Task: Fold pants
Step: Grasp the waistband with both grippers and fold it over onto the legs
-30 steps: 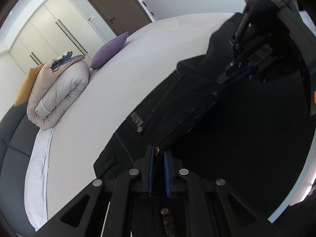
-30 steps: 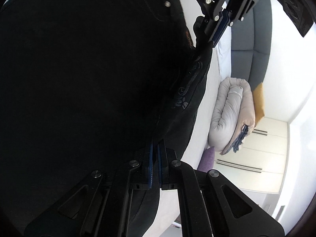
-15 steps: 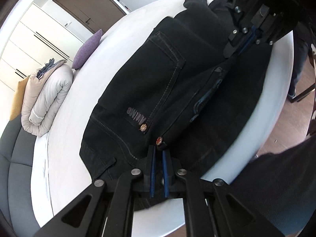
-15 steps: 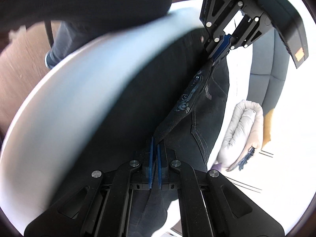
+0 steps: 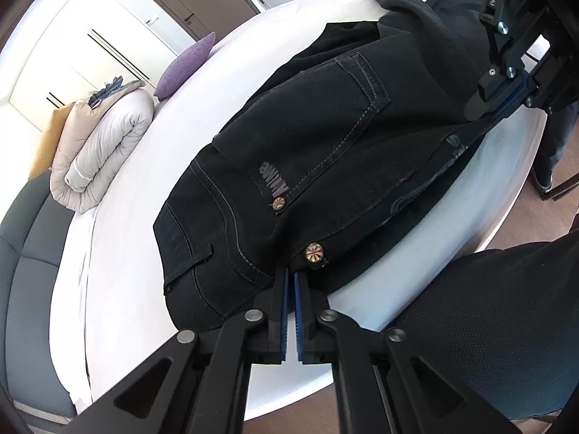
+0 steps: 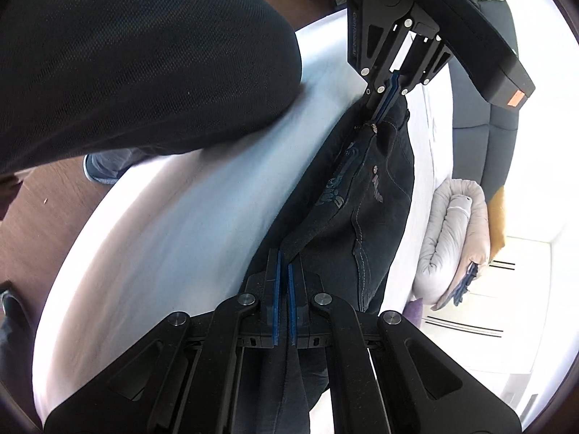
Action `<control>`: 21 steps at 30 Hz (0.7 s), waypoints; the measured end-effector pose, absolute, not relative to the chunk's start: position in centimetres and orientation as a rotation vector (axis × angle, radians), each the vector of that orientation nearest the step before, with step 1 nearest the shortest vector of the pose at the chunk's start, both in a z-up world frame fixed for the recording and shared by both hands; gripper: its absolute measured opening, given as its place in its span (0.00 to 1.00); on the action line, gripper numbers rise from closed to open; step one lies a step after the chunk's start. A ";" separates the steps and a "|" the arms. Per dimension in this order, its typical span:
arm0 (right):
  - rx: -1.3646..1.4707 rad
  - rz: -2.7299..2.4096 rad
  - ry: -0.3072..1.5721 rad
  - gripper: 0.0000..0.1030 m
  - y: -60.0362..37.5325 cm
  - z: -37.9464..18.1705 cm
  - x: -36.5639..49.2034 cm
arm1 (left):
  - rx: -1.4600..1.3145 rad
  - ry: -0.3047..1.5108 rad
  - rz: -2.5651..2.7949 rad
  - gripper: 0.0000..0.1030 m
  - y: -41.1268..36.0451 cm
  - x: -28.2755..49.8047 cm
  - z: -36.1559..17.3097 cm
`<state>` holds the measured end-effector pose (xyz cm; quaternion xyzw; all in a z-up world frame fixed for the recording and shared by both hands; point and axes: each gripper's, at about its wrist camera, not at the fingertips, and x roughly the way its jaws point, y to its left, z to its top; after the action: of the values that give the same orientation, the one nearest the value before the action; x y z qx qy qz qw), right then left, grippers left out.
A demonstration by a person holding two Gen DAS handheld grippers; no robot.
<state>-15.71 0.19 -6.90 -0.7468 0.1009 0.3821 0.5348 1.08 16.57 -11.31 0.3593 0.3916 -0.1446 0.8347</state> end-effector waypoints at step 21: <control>-1.451 0.870 0.407 0.04 -1.7 -6.6 -13.1 | 0.483 0.742 -0.236 0.34 16.6 2.0 -6.7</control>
<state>-13.09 -1.66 -6.56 -0.6374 0.1789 0.3823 0.6446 1.96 16.61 -6.74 0.2330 0.3580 -0.1139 0.8970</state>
